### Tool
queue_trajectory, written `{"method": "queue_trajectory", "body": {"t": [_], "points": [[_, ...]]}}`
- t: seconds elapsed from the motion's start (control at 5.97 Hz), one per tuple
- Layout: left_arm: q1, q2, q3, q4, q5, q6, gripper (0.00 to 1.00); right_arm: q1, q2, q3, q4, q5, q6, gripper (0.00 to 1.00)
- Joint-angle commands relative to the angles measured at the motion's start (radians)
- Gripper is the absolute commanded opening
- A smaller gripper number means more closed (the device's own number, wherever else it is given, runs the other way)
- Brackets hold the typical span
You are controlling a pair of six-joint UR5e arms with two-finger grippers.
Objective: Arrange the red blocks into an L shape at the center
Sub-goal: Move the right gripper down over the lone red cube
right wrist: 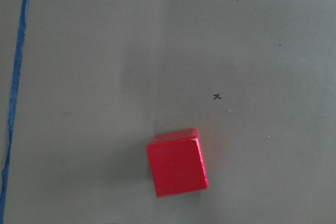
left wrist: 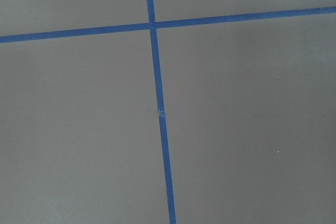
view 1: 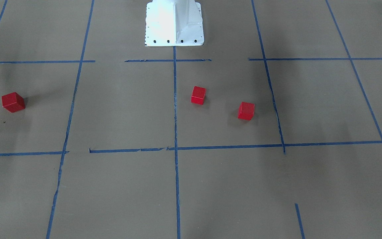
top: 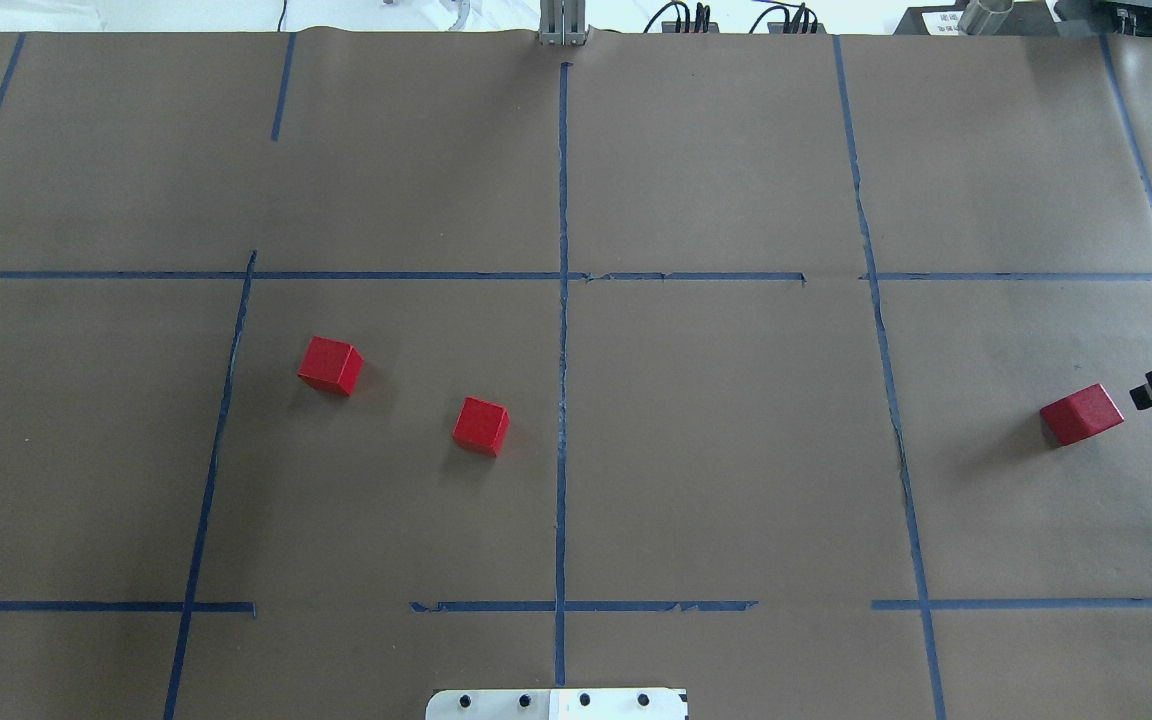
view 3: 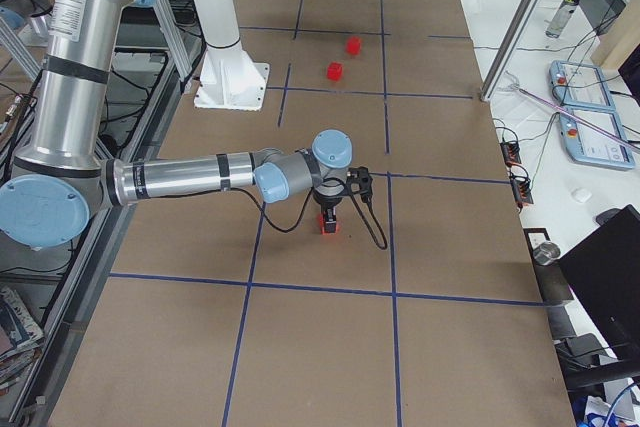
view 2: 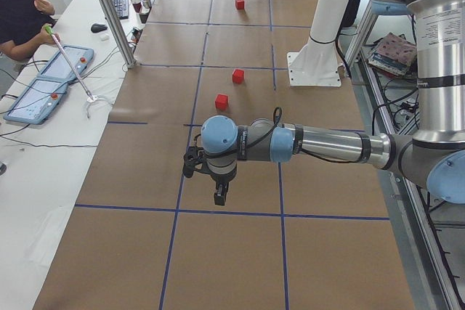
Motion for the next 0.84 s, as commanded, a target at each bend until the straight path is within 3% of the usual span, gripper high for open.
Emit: {"method": "queue_trajectory", "body": {"t": [0.0, 0.34, 0.67], "points": [[0.001, -0.001, 0.005, 0.0, 0.001, 0.0, 1.0, -0.118, 0.003, -0.018, 0.093, -0.087, 0.114, 0.99], [0.0, -0.001, 0.002, 0.0, 0.0, 0.002, 1.0, -0.153, 0.003, -0.043, 0.093, -0.162, 0.057, 0.97], [0.0, -0.001, 0.001, 0.0, 0.0, 0.002, 1.0, -0.155, 0.04, -0.109, 0.095, -0.157, -0.068, 0.98]]}}
